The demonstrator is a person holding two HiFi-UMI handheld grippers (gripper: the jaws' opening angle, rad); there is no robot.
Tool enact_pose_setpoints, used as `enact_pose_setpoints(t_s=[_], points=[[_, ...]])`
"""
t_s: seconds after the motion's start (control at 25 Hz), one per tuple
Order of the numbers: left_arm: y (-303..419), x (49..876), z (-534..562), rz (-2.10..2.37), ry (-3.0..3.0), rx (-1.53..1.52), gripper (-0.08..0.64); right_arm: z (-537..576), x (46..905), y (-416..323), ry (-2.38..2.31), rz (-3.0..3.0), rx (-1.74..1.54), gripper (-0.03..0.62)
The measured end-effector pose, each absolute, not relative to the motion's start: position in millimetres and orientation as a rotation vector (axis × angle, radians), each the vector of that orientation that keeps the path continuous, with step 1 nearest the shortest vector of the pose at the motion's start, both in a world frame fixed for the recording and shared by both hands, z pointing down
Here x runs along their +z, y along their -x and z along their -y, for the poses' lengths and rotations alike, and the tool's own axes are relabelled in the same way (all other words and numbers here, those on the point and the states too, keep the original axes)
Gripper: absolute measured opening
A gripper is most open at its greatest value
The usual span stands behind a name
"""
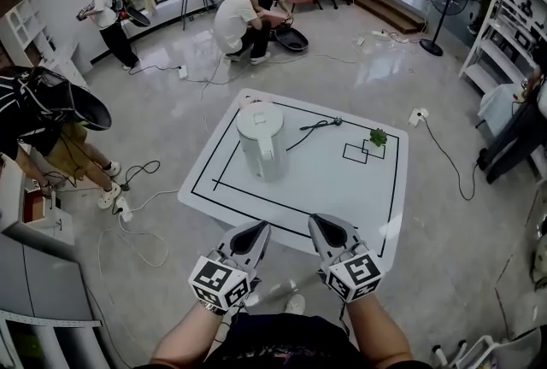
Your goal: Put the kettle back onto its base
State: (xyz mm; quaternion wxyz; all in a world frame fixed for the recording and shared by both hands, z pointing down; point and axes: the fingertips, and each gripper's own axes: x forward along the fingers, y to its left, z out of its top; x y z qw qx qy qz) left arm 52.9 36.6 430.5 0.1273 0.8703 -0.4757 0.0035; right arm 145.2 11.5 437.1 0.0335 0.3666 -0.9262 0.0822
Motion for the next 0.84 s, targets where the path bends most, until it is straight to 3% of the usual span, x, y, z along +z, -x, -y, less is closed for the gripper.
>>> enact_pose_setpoints(t_s=[0.84], points=[[-70.0,423.2,-59.5,1.402,-2.533,-0.025,0.005,-33.2,430.4,-156.2,-1.091,2.859,0.221,0.002]])
